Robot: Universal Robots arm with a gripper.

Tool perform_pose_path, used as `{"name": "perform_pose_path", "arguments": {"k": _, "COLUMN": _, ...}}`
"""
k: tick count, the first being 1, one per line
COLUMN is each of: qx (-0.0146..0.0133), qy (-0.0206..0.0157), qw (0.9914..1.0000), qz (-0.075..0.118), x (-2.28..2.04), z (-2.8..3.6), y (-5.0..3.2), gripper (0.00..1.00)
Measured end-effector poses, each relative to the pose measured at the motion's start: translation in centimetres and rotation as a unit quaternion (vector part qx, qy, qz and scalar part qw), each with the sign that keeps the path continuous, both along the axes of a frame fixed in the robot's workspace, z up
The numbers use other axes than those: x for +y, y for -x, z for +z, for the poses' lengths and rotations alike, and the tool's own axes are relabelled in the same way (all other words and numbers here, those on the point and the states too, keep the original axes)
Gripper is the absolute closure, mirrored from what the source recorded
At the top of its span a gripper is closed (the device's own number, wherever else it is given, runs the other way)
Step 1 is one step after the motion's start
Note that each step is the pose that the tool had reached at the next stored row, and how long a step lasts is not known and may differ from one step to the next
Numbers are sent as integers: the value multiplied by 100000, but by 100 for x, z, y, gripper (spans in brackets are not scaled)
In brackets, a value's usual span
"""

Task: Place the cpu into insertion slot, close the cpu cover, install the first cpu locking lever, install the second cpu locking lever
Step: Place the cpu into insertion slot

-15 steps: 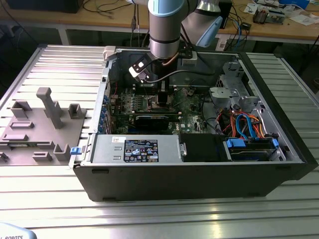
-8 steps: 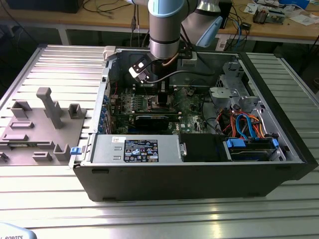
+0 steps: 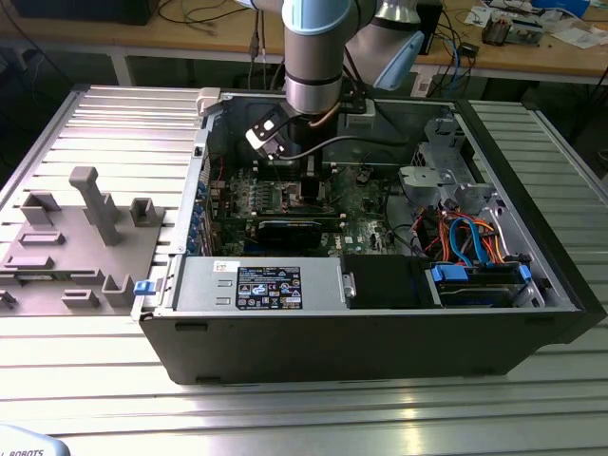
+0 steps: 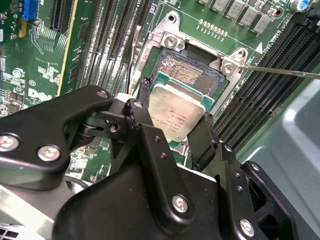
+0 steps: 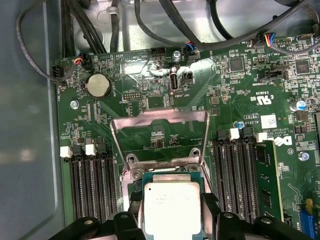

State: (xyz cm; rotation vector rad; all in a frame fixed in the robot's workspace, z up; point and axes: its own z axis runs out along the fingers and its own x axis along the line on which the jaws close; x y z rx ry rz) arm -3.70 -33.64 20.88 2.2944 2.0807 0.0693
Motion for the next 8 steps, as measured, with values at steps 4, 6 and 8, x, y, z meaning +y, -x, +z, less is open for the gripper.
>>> {"name": "perform_pose_path", "arguments": {"k": 4, "qx": 5, "qy": 11, "qw": 99999, "qz": -328, "x": 50, "z": -15, "y": 0, "gripper": 45}}
{"name": "perform_pose_path", "arguments": {"k": 6, "qx": -1, "qy": 3, "qw": 99999, "qz": 535, "x": 60, "z": -24, "y": 0, "gripper": 45}}
{"name": "perform_pose_path", "arguments": {"k": 8, "qx": 7, "qy": 12, "qw": 99970, "qz": 2442, "x": 68, "z": -33, "y": 1, "gripper": 45}}
